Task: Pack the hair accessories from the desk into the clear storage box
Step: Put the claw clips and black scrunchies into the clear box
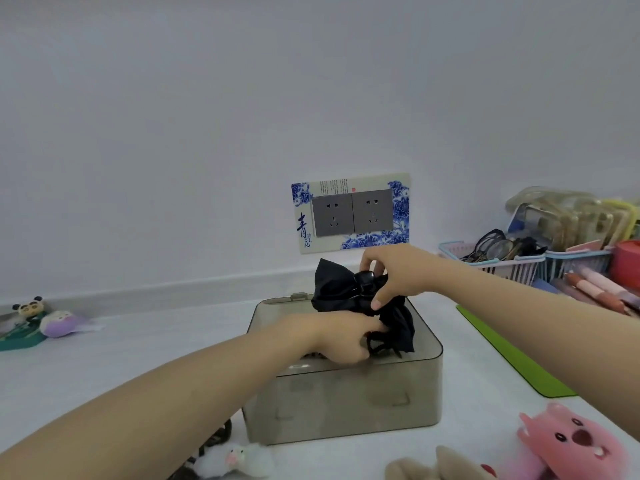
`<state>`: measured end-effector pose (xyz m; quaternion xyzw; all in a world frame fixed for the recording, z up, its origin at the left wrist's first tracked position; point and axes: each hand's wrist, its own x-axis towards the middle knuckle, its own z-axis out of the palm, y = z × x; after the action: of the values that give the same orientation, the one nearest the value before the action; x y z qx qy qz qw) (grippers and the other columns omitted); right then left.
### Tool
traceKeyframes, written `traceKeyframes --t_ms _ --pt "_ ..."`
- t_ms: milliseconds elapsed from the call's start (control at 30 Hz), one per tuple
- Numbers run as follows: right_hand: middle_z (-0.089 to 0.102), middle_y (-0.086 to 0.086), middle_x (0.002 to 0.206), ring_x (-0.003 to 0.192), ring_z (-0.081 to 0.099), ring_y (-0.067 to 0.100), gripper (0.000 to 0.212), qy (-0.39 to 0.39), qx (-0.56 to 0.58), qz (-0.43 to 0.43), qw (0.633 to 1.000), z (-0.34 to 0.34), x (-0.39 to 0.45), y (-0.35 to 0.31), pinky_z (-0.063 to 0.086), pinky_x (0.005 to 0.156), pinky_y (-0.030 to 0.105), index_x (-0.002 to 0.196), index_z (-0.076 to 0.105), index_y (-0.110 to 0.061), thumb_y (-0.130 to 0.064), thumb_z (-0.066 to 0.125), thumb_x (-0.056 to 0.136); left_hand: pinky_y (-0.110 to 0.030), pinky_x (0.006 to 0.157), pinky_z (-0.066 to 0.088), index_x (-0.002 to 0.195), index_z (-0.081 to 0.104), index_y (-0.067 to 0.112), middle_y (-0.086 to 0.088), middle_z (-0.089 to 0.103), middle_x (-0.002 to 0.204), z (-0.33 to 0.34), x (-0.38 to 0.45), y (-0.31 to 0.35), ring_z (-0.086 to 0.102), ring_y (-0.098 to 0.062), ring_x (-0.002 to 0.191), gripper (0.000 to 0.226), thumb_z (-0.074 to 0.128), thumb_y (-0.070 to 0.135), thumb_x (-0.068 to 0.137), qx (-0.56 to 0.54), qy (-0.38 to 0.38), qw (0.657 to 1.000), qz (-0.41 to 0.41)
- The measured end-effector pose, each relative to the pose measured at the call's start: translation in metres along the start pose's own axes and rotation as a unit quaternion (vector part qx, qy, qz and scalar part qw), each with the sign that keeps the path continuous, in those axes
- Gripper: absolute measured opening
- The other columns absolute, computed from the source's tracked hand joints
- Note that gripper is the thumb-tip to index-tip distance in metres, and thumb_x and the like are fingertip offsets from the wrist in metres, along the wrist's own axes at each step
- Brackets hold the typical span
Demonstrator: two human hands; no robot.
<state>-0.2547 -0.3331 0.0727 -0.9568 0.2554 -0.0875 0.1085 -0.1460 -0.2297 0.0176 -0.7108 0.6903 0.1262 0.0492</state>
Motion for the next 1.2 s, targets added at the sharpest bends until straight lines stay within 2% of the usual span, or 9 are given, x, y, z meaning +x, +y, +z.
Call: traceKeyframes --t_ms 67,267,500,600,800,867,967,1067,1200 --pt "0.062 0.001 0.117 0.103 0.056 0.021 0.059 0.012 -0.006 -0.002 1.0 0.003 0.0 0.0 0.044 0.082 0.029 0.115 0.052 -0.021 -0.03 0.082 0.065 -0.039 0.113 0.031 0.146 0.027 0.022 -0.002 0.034 0.151 0.002 0.004 0.0 0.034 -0.021 0.137 0.06 0.049 0.021 0.09 -0.007 0.001 1.0 -0.001" --pt "0.063 0.003 0.114 0.102 0.057 0.022 0.06 0.017 0.004 -0.003 1.0 0.005 -0.002 0.001 0.043 0.076 0.027 0.116 0.053 -0.02 -0.03 0.082 0.064 -0.031 0.106 0.038 0.132 0.047 0.025 0.0 0.053 0.131 -0.002 -0.008 -0.006 0.049 -0.015 0.122 0.046 0.058 0.022 0.088 -0.059 0.018 0.998 0.007" --pt "0.061 0.003 0.117 0.105 0.056 0.022 0.061 0.011 -0.027 0.01 1.0 0.005 -0.003 -0.003 0.048 0.086 0.034 0.116 0.053 -0.022 -0.03 0.083 0.064 -0.03 0.091 0.048 0.11 0.057 0.02 0.003 0.061 0.113 0.003 -0.009 0.0 0.058 -0.015 0.101 0.038 0.073 0.03 0.077 -0.103 0.06 0.993 0.022" --pt "0.06 0.003 0.119 0.106 0.055 0.022 0.062 -0.01 -0.041 0.012 0.999 0.003 -0.005 -0.005 0.046 0.083 0.031 0.118 0.053 -0.021 -0.031 0.082 0.065 -0.022 0.082 0.045 0.108 0.059 0.022 0.007 0.059 0.106 0.001 -0.014 0.0 0.057 -0.011 0.092 0.036 0.075 0.026 0.075 -0.114 0.054 0.992 0.024" --pt "0.059 0.003 0.12 0.099 0.051 0.019 0.064 -0.077 -0.079 0.014 0.994 0.008 -0.008 -0.012 0.041 0.08 0.026 0.122 0.053 -0.018 -0.035 0.08 0.067 -0.023 0.085 0.048 0.105 0.065 0.019 0.018 0.06 0.089 -0.001 -0.038 -0.016 0.06 -0.01 0.091 0.032 0.076 0.015 0.075 -0.161 0.006 0.987 0.007" --pt "0.058 0.003 0.122 0.108 0.053 0.022 0.065 -0.089 -0.1 0.014 0.991 0.012 -0.007 -0.016 0.04 0.082 0.027 0.124 0.052 -0.015 -0.034 0.079 0.069 -0.023 0.087 0.049 0.107 0.065 0.016 0.015 0.062 0.092 0.0 -0.044 -0.024 0.061 -0.009 0.09 0.033 0.074 0.011 0.076 -0.187 0.004 0.982 -0.001" --pt "0.057 0.006 0.125 0.113 0.053 0.026 0.065 -0.104 -0.139 0.025 0.985 0.019 -0.004 -0.021 0.043 0.089 0.031 0.127 0.051 -0.011 -0.032 0.078 0.071 -0.013 0.081 0.048 0.113 0.062 0.013 0.007 0.062 0.103 0.001 -0.048 -0.03 0.06 -0.004 0.085 0.038 0.073 0.008 0.077 -0.2 -0.002 0.98 -0.009" --pt "0.057 0.008 0.125 0.113 0.053 0.027 0.064 -0.104 -0.141 0.021 0.984 0.025 -0.002 -0.023 0.042 0.084 0.03 0.126 0.05 -0.011 -0.028 0.078 0.072 -0.015 0.08 0.048 0.115 0.06 0.014 0.005 0.06 0.105 0.002 -0.051 -0.037 0.059 -0.006 0.086 0.042 0.074 0.009 0.076 -0.197 -0.011 0.98 -0.018" --pt "0.056 0.007 0.125 0.113 0.052 0.027 0.062 -0.11 -0.147 -0.003 0.983 0.038 0.0 -0.023 0.039 0.079 0.03 0.125 0.047 -0.013 -0.021 0.078 0.072 -0.004 0.067 0.045 0.114 0.06 0.015 0.009 0.059 0.104 0.002 -0.053 -0.045 0.056 0.0 0.081 0.041 0.074 0.008 0.076 -0.191 -0.016 0.981 -0.028"
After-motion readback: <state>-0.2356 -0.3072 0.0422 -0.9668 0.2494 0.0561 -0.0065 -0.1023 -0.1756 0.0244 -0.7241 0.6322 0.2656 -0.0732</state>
